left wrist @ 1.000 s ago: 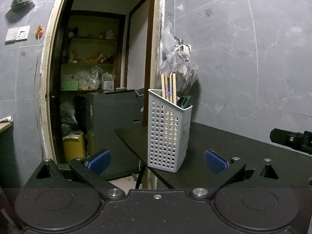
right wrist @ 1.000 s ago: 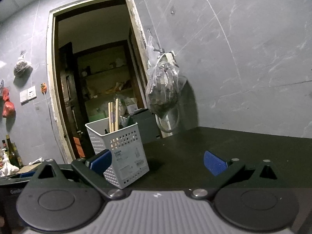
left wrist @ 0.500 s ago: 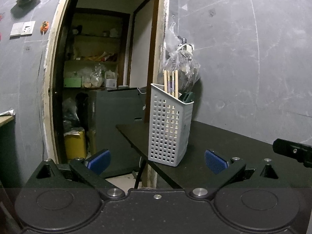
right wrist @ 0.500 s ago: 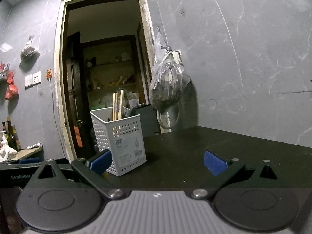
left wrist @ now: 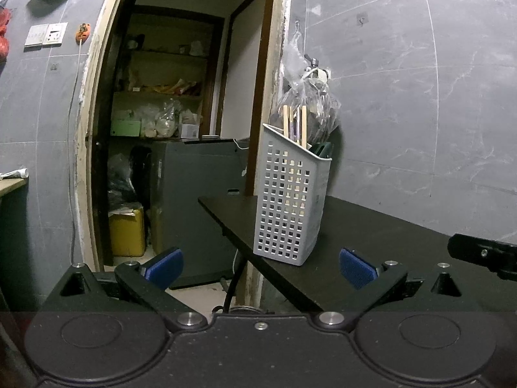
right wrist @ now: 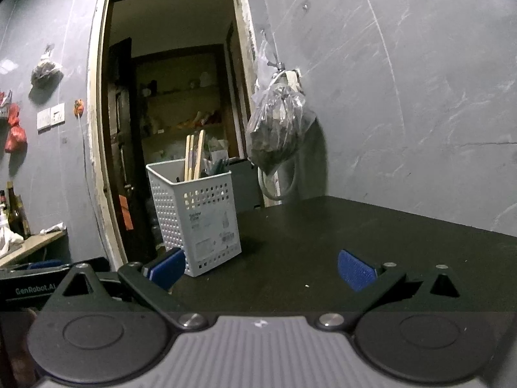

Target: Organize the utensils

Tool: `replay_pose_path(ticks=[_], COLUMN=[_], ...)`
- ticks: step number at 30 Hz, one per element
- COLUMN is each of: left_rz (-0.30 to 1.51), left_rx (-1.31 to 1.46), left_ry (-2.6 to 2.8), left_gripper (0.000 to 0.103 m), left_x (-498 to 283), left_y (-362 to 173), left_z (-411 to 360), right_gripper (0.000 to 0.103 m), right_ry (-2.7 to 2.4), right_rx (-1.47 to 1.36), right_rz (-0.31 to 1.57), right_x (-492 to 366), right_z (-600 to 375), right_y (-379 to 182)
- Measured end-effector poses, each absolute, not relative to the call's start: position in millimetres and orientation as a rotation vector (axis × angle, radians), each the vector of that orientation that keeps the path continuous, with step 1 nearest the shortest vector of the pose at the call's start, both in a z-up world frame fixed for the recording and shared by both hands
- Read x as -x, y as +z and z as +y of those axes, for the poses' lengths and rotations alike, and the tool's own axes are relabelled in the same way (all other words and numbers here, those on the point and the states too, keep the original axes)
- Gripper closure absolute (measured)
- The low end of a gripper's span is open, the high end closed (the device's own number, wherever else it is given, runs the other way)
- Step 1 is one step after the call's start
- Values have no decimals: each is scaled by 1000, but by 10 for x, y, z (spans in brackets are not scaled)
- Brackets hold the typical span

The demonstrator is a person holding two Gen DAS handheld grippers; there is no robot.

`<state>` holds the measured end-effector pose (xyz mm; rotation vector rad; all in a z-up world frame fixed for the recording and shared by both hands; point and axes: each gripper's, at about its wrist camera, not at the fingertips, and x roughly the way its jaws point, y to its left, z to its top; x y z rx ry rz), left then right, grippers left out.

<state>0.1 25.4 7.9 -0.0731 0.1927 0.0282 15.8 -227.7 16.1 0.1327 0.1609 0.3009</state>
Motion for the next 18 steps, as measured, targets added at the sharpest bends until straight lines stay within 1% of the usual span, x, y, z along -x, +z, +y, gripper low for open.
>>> replay_pose_path(ticks=[18], left_rz=[200], left_rx=[57], left_ry=[11], left_gripper=[1], left_x=[-52], left_y=[35], left_z=[231], right_gripper=[0], right_ry=[308], right_rx=[-116], right_rz=[177], right_x=[-195], right_z=[-2241], right_y=[158])
